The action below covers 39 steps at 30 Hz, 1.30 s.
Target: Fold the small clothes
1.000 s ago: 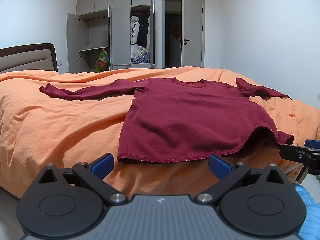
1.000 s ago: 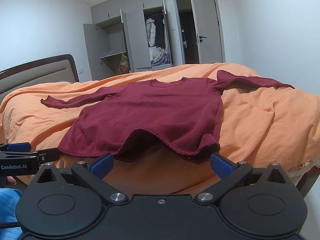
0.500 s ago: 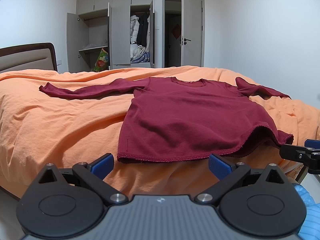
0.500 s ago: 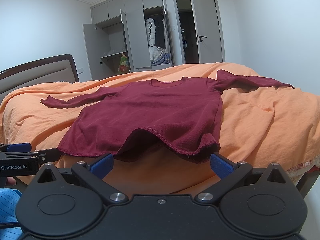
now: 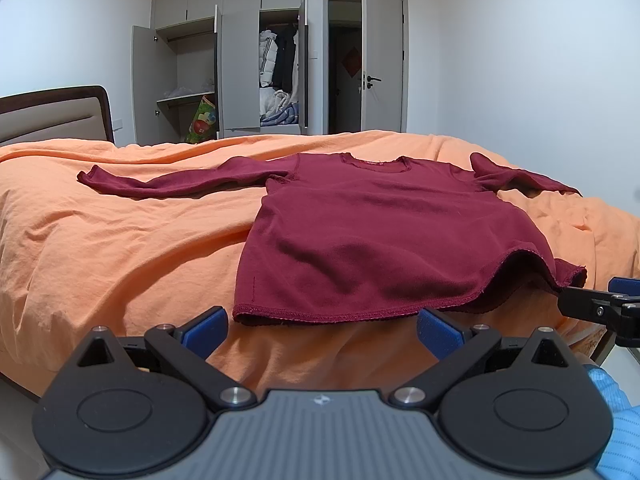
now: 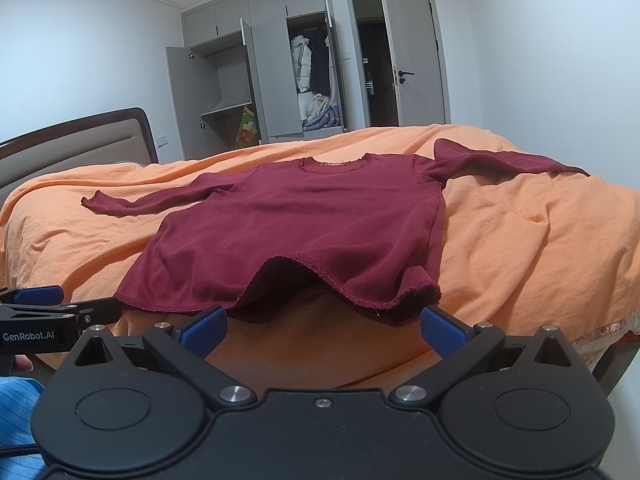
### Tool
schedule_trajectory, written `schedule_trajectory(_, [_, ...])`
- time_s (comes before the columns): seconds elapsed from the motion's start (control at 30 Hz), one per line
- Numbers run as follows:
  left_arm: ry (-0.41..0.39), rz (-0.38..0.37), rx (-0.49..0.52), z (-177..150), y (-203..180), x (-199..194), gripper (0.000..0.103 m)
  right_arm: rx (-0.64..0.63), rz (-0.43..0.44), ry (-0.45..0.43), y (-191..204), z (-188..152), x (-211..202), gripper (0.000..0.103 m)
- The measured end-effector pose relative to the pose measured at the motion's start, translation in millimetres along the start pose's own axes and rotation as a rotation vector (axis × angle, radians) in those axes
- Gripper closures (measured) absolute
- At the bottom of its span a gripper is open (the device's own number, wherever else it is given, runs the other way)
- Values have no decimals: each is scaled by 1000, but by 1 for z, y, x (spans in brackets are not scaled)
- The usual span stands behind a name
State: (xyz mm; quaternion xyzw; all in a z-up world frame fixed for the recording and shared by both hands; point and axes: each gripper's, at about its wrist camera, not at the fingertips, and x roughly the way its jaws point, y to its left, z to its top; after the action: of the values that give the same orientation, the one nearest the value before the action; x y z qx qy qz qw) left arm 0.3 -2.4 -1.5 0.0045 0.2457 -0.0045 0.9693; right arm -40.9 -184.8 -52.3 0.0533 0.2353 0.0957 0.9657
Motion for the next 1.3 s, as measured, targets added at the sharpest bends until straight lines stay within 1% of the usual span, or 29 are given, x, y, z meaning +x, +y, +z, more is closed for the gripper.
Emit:
schedule_trajectory(1.1, [6,2,0,-1,-1,0,0,-1,-1,1,2,0,0,0])
schedule_trajectory(1.3, [45,39,0,3,-1,8,0,-1,-5,7,2,1,0,0])
